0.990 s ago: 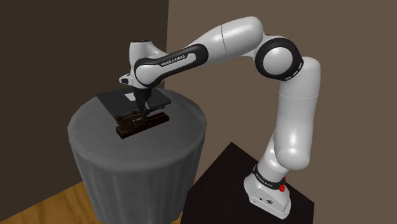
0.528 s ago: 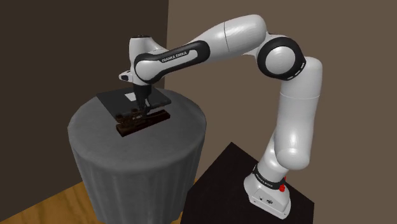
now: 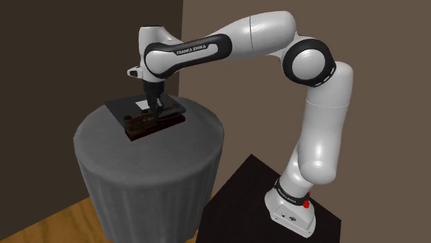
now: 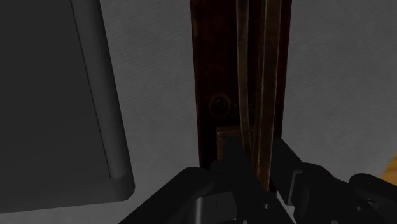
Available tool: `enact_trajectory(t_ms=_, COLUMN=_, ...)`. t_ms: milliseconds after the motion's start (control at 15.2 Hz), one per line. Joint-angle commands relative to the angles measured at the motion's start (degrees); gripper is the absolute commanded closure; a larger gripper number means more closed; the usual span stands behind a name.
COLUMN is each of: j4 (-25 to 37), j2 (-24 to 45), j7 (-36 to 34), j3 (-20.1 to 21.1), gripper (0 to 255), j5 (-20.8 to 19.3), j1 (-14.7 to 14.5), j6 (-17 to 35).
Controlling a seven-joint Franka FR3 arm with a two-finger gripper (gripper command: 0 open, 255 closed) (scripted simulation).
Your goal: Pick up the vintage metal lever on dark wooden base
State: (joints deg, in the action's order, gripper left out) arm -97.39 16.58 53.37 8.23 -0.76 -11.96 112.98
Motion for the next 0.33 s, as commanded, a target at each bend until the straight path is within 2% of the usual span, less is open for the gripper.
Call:
enact_trajectory(t_ms=0, j4=1.0, j2=-0.6, j7=0.0, j3=0.1, gripper=255, j5=0.1, j1=0.0, j6=-1.5)
enact_trajectory(t_ms=264, j4=2.2, j2=-0.9, j7=0.0, j3=0.1, gripper=255, j5=0.1, j1=0.0, j6=-3.1)
